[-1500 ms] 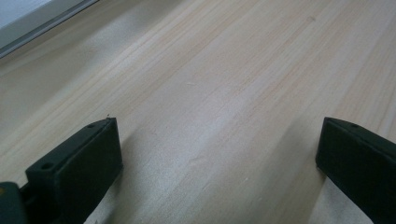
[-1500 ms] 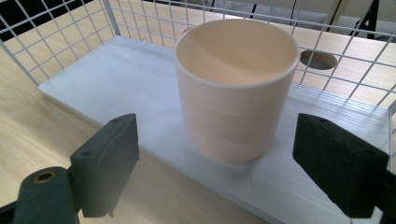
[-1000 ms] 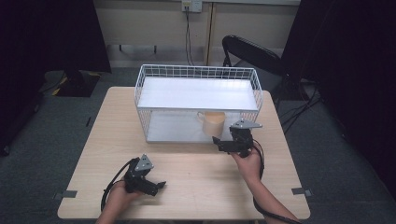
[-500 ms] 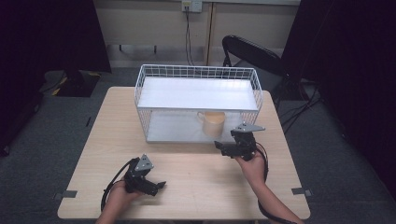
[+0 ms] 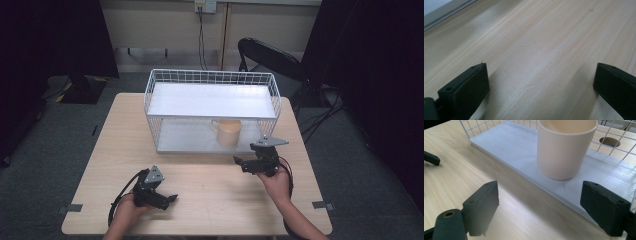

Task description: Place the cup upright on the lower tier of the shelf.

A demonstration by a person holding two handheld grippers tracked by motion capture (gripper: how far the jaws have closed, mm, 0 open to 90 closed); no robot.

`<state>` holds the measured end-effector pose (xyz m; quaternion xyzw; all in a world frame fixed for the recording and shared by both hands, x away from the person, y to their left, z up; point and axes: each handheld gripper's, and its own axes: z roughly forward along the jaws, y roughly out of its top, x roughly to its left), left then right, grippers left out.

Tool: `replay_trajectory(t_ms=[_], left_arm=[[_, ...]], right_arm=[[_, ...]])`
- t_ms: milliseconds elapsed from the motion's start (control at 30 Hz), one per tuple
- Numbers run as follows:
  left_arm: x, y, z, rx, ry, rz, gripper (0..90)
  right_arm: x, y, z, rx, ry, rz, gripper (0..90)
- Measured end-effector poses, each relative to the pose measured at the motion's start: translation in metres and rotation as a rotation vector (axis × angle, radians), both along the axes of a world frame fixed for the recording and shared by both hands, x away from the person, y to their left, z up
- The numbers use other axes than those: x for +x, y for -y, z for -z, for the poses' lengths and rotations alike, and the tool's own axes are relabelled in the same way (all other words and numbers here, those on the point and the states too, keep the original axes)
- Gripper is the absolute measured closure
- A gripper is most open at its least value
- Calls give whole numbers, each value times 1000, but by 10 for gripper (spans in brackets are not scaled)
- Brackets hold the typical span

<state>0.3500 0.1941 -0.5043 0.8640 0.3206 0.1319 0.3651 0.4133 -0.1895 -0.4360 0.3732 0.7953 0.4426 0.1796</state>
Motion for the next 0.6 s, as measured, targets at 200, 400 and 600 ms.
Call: replay_trajectory(t_ms=[200, 400, 600], left_arm=[[0, 0, 0, 0, 0, 0, 0], [0, 0, 0, 0, 0, 0, 0], [0, 0, 0, 0, 0, 0, 0]], right_arm=[[-5, 7, 0, -3, -4, -13, 149], [-9, 13, 2, -10, -11, -20, 149], [-13, 19, 5, -18, -20, -27, 149]])
